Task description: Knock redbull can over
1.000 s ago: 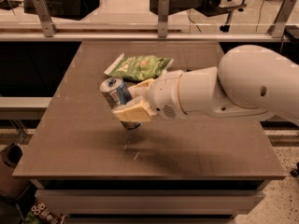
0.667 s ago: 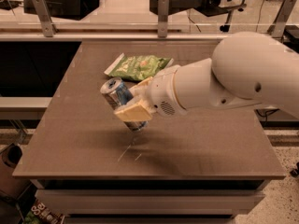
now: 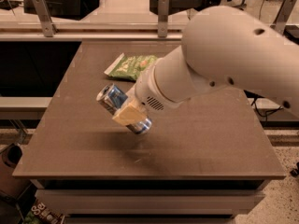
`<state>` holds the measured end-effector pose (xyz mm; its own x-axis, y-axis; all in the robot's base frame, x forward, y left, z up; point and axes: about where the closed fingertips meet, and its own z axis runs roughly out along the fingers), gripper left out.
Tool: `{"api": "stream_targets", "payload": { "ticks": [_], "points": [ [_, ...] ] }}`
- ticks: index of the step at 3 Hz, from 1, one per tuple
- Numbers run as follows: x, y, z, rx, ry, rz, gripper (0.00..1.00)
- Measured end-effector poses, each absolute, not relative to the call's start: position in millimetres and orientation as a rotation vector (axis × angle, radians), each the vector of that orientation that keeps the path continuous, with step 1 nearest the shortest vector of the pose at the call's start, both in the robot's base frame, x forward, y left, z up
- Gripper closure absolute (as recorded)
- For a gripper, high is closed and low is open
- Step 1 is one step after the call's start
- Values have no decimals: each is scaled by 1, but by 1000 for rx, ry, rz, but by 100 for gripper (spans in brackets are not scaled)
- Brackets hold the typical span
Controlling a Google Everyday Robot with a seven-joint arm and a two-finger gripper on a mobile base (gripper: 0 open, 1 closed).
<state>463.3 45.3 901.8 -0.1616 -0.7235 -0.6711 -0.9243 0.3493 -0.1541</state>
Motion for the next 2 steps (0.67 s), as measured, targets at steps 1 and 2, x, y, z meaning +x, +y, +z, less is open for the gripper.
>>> {"api": "stream_targets", "payload": {
  "ticks": [1,2],
  "points": [
    [461,48,888,-1474,2027,327,100],
    [460,50,869,-1514,2106,264,100]
  ]
}}
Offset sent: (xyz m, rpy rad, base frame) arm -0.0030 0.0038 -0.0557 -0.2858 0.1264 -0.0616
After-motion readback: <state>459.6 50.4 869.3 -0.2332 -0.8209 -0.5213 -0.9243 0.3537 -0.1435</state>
